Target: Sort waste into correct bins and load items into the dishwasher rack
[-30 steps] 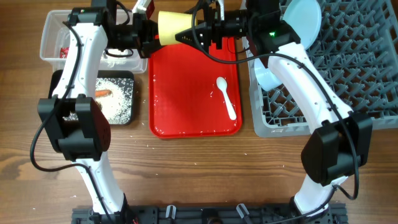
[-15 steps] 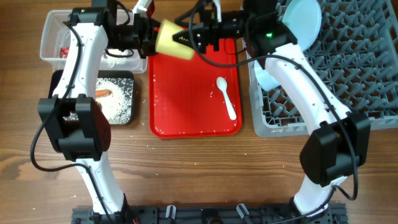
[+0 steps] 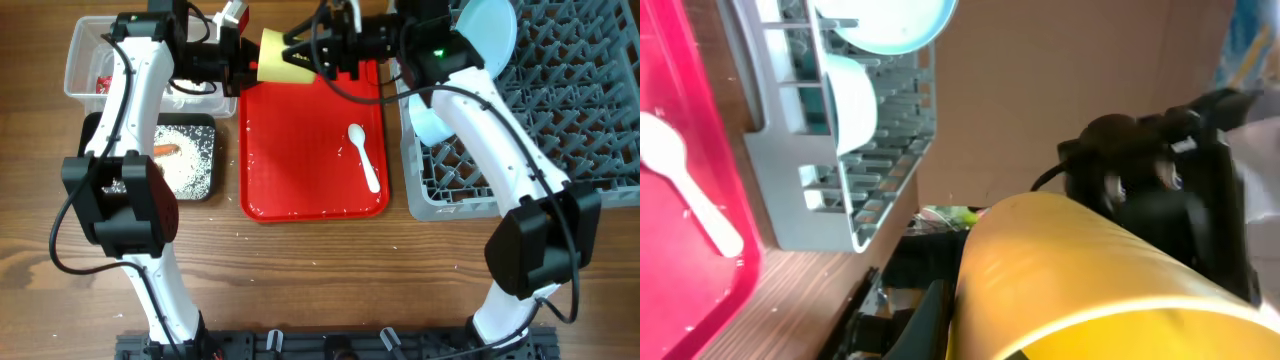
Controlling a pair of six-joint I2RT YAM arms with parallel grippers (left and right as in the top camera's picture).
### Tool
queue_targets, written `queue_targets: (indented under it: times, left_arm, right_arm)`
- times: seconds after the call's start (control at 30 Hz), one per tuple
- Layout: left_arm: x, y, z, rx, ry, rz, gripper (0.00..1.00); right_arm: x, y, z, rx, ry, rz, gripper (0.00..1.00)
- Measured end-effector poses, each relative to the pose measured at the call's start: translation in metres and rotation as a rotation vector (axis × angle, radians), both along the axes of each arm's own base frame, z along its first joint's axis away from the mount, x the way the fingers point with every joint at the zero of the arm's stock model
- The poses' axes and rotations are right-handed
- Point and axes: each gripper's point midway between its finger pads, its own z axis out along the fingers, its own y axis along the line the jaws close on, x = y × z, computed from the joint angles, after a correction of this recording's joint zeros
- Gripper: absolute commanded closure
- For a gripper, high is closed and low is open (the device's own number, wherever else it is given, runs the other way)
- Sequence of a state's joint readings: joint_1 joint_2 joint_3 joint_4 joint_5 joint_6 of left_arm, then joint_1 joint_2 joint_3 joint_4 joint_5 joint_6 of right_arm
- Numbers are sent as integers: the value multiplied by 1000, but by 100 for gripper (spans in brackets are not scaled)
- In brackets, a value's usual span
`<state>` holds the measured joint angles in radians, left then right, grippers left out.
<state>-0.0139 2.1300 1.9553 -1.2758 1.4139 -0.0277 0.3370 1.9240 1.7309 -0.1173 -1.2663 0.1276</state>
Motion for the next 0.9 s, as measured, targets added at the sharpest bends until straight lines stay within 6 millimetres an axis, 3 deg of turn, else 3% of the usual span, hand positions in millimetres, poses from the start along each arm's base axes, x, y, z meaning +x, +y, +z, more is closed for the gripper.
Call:
queue_targets:
  times: [0.03, 0.1, 0.2, 0.5, 0.63, 0.9]
  left_arm:
    - [0, 0, 0, -1, 0, 0, 96]
    - [-1, -1, 7, -39, 0, -5, 96]
    - [-2, -2, 14, -84, 1, -11, 96]
    - [-8, -15, 22, -128, 4, -46, 96]
    - [-10, -19, 23, -131, 4, -56, 96]
    - [-10, -19, 23, -136, 4, -56, 96]
  right_arm:
    - [2, -4, -1, -4, 10, -9, 16]
    - [17, -30, -12, -29, 79, -68, 11]
    - [26, -46, -16, -34, 94, -105, 11]
    - [11, -19, -16, -37, 77, -51, 15]
    - [7, -12, -15, -38, 65, -42, 28]
    - [9, -10, -17, -47, 62, -58, 44]
